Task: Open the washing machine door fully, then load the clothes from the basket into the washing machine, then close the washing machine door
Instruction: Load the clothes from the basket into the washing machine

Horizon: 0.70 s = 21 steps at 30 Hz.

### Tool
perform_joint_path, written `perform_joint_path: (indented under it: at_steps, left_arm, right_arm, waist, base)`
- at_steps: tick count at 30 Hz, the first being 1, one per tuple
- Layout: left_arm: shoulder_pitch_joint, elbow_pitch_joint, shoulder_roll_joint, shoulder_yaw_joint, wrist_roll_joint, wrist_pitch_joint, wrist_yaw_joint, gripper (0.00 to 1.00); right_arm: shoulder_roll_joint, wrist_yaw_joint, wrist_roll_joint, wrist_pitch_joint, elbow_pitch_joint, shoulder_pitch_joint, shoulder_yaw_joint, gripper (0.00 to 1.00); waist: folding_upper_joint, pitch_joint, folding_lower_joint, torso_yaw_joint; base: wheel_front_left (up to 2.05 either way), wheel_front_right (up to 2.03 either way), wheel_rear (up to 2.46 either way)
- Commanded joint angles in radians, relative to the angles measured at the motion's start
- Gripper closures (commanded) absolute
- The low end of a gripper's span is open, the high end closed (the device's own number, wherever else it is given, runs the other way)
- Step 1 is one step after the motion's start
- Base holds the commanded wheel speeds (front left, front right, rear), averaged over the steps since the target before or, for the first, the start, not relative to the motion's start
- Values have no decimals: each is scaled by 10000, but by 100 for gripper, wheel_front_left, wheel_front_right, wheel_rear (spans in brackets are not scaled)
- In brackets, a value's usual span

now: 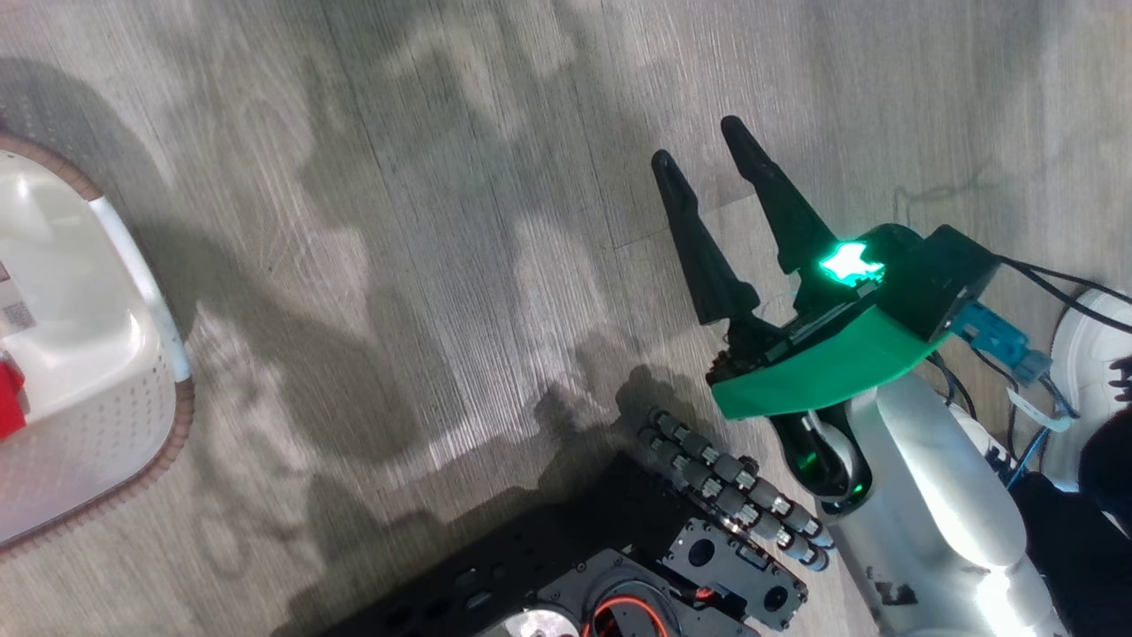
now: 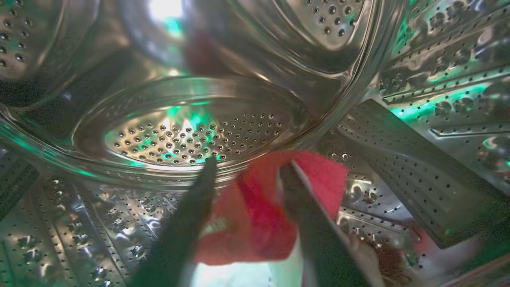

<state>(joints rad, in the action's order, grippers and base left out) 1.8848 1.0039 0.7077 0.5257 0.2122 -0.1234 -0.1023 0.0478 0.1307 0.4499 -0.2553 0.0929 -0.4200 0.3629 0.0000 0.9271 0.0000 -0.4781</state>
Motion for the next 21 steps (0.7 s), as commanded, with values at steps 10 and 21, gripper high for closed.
perform_joint_path:
  at_steps: [10,21]
  left_arm:
    - [117,-339,49,137,191,12,75,0]
    - [-688,-7,-544,277,540,-500,152,0]
  right_arm:
    - [24,0,-31,-65,-84,190,42,0]
    - [24,0,-424,-65,-69,43,-273,0]
  waist:
    - [0,-199,0,169]
    - [0,-595,0,786]
  base:
    - [0,0,0]
    - [0,0,0]
